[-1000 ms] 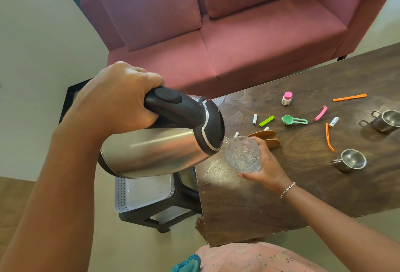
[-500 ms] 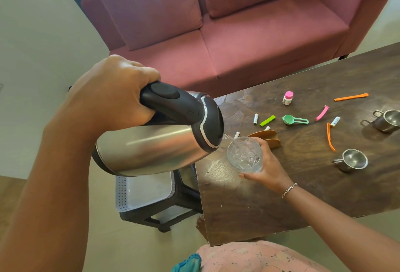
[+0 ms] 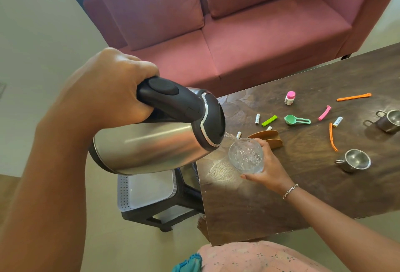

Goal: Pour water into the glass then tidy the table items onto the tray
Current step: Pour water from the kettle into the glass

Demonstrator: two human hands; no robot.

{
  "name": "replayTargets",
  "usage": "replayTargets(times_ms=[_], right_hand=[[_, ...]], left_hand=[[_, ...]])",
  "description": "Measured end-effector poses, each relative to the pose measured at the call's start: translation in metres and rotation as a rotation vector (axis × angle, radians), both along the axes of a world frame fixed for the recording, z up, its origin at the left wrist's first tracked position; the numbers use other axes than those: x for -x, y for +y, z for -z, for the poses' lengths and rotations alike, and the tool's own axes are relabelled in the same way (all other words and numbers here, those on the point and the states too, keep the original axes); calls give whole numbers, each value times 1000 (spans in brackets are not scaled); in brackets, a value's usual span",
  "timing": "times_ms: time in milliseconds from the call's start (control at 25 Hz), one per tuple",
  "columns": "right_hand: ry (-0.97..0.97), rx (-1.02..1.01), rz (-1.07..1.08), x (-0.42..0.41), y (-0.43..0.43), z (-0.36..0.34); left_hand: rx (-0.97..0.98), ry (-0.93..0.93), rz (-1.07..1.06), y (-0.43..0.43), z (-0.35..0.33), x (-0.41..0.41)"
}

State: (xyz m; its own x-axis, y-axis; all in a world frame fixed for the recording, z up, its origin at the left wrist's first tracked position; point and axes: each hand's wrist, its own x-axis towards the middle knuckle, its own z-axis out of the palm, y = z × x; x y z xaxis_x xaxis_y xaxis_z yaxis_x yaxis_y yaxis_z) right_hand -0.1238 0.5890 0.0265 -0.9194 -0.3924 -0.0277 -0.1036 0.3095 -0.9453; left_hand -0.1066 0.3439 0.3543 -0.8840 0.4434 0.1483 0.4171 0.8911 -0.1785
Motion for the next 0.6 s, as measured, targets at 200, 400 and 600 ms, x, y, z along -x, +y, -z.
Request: replayTargets(times_ms=[200, 400, 600], right_hand=[[1, -11, -11, 0, -1, -1], [16, -33, -17, 2, -2, -1], [26, -57, -20, 2, -5, -2]], left_hand=[[-5, 1, 5, -1, 1, 1], [-4, 19, -5, -3, -1, 1], [3, 23, -12, -4, -4, 2]])
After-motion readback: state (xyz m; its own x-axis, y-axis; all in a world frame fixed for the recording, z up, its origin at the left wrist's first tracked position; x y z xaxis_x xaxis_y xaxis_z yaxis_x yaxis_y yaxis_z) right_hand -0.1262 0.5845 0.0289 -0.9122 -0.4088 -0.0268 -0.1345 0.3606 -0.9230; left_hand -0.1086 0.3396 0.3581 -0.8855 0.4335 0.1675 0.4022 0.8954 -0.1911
